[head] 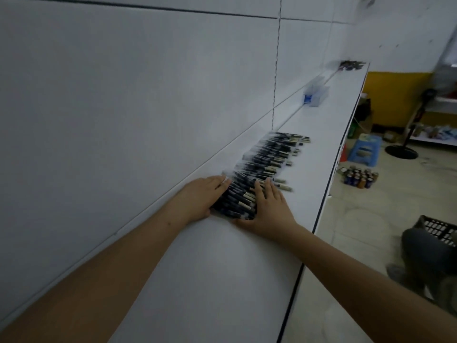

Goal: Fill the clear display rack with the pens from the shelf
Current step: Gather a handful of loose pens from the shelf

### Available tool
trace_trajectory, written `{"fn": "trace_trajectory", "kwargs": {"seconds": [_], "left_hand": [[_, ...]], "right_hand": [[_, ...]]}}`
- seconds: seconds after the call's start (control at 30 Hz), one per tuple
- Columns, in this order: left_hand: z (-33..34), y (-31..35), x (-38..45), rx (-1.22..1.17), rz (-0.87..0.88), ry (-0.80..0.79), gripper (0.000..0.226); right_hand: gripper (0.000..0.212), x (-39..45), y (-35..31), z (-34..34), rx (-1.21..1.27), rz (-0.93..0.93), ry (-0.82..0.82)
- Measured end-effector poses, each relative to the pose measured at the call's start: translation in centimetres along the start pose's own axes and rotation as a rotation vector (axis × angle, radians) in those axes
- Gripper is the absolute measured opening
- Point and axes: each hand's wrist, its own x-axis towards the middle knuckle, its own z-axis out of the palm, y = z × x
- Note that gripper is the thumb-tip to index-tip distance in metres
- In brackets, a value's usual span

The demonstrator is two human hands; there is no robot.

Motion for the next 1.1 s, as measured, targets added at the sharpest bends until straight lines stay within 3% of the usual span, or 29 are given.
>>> {"fn": "trace_trajectory", "kwargs": {"seconds": [0.4, 0.63, 0.97, 1.1], "left_hand": [[-0.7, 0.3, 5.7, 0.092, -0.067, -0.061, 0.098], [-1.0, 0.7, 7.9, 0.030, -0.168, -0.040, 0.084], [-1.2, -0.1, 4.9, 0.135, -0.062, -0.015, 0.090], [-1.3, -0.2, 3.0, 0.046, -0.080, 0.044, 0.093]], "right_hand": [[0.120, 5.3, 4.1, -1.6, -0.024, -0.104, -0.051], [0.116, 7.4, 5.5, -1.4, -0.052, -0.104, -0.014], [0.132, 6.2, 6.3, -3.3, -0.095, -0.145, -0.201], [0.127, 4.1, 6.3, -4.4, -0.058, -0.188, -0.169]]}}
